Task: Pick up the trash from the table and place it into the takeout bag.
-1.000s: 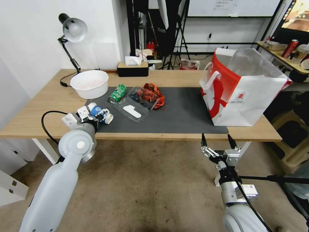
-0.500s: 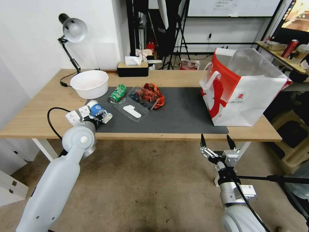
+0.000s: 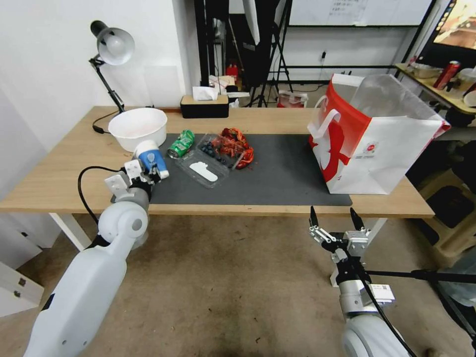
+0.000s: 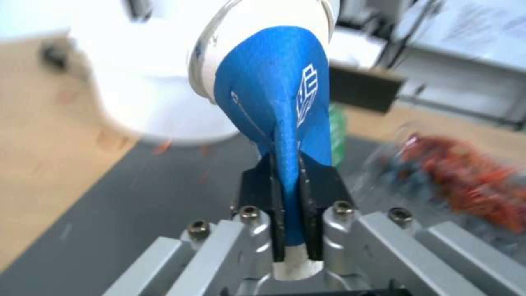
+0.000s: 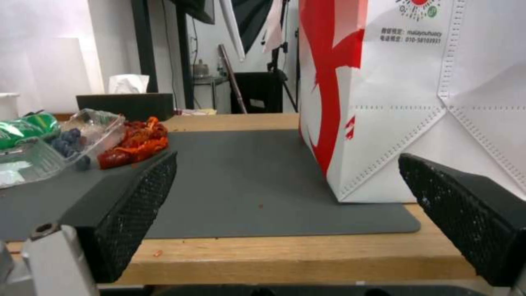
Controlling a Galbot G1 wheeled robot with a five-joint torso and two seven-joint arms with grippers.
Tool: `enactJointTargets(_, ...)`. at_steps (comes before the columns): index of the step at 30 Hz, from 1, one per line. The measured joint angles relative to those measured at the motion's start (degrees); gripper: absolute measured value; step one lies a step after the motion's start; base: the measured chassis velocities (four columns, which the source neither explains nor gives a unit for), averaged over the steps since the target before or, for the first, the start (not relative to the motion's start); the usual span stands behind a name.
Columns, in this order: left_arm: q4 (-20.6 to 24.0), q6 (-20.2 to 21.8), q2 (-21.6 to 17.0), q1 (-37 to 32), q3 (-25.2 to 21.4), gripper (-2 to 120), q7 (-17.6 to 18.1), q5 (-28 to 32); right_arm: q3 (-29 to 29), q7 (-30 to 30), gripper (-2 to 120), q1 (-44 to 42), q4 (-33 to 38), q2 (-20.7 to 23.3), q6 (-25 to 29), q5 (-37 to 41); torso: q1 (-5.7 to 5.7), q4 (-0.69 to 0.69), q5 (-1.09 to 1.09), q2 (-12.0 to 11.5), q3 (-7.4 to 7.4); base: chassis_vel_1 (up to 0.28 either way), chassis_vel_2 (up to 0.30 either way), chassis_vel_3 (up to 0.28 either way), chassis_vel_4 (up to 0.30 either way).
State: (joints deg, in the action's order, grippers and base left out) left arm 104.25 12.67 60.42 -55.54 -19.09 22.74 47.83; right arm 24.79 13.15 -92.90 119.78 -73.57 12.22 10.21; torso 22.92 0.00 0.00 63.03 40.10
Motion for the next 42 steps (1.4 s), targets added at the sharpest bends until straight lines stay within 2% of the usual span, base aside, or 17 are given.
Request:
enactJointTargets(1,-0.39,-2.42,-0.41,-0.17,0.09,3,-3.02,-1.09,-0.02,0.01,100,0.01,-0.03,0.0,0.01,-0.01,0.0,0.01,-0.01,0.0,0.0,0.0,0.0,0.0,0.0)
enactJointTargets(2,-0.39,-2.42,-0.41,-0.17,0.09,3,-3.02,-1.09,-0.02,0.01,100,0.01,-0.03,0.0,0.01,-0.01,0.0,0.01,-0.01,0.0,0.0,0.0,0.0,0.0,0.0)
enactJointTargets(4,-1.26,-7.4,-1.41,-0.21,0.4,0,-10.22,-2.43,-0.11,0.01,100,0.08,-0.05,-0.02,0.03,-0.02,0.0,0.0,0.0,0.0,0.0,0.0,0.0,0.0,0.0)
enactJointTargets(5,-1.26,-7.4,-1.41,-0.21,0.4,0,-10.22,-2.43,-0.11,0.01,100,0.08,-0.05,-0.02,0.03,-0.02,0.0,0.0,0.0,0.0,0.0,0.0,0.0,0.0,0.0)
enactJointTargets(7,-2.25,-12.37,-2.96,0.47,1.42,0,-17.81,-2.89,-0.24,0.01,100,0.16,-0.12,-0.09,0.07,-0.03,0.0,0.0,-0.01,0.0,0.0,0.0,0.0,0.0,0.0)
enactJointTargets(8,-2.25,-12.37,-2.96,0.47,1.42,0,-17.81,-2.89,-0.24,0.01,100,0.16,-0.12,-0.09,0.07,-0.03,0.0,0.0,-0.01,0.0,0.0,0.0,0.0,0.0,0.0)
enactJointTargets(10,-2.6,-15.58,-4.7,2.03,3.19,0,-21.81,-2.11,-0.29,-0.02,100,0.21,-0.21,-0.12,0.16,-0.03,0.0,0.0,-0.01,0.0,0.0,0.0,0.0,0.0,0.0)
enactJointTargets(11,-2.6,-15.58,-4.7,2.03,3.19,0,-21.81,-2.11,-0.29,-0.02,100,0.21,-0.21,-0.12,0.16,-0.03,0.0,0.0,-0.01,0.0,0.0,0.0,0.0,0.0,0.0)
enactJointTargets(14,-2.94,-18.14,-7.3,5.99,7.23,0,-25.1,-0.14,-0.28,-0.14,100,0.36,-0.31,-0.15,0.31,-0.03,0.0,0.0,0.0,0.0,0.0,0.0,0.0,0.0,0.0)
enactJointTargets(16,-3.06,-18.39,-7.89,7.44,8.67,0,-25.51,0.2,-0.26,-0.18,100,0.43,-0.31,-0.19,0.32,-0.03,0.0,0.0,0.0,0.0,0.0,0.0,0.0,0.0,0.0)
enactJointTargets(19,-3.47,-18.72,-9.15,12.91,14.65,0,-25.96,2.05,-0.06,-0.28,100,0.6,-0.31,-0.48,0.33,-0.05,0.0,0.0,0.0,0.0,0.0,0.0,0.0,0.0,0.0)
enactJointTargets(20,-3.47,-18.72,-9.15,12.91,14.65,0,-25.96,2.05,-0.06,-0.28,100,0.6,-0.31,-0.48,0.33,-0.05,0.0,0.0,0.0,0.0,0.0,0.0,0.0,0.0,0.0)
enactJointTargets(23,-4.46,-18.88,-9.23,18.55,20.57,0,-25.94,4.36,0.2,-0.24,100,0.62,-0.35,-0.79,0.33,-0.1,0.01,-0.02,-0.01,0.0,0.01,0.0,0.0,0.0,0.0)
enactJointTargets(29,-6.84,-18.93,-8.25,25.57,26.46,0,-25.94,6.08,0.61,-0.23,100,0.56,-0.56,-1.18,0.36,-0.16,0.0,0.0,0.0,-0.01,0.01,0.0,0.0,0.0,0.0)
enactJointTargets(37,-11.89,-19.18,-4.37,36.89,35.4,0,-25.84,7.69,1.11,-0.12,100,0.26,-0.74,-2.07,0.42,-0.35,0.01,0.0,0.01,-0.01,0.01,0.0,0.0,0.0,0.0)
enactJointTargets(40,-14.6,-19.26,-0.89,43.26,42.01,0,-25.56,8.67,1.41,-0.09,100,0.19,-1.09,-2.45,0.62,-0.39,0.01,0.01,0.02,-0.01,0.01,0.0,0.0,0.0,0.0)
enactJointTargets(42,-15.41,-19.29,0.26,45.01,43.6,0,-25.49,8.92,1.47,-0.09,100,0.16,-1.15,-2.57,0.65,-0.42,0.01,0.0,0.01,-0.02,0.01,0.0,0.0,0.0,0.0)
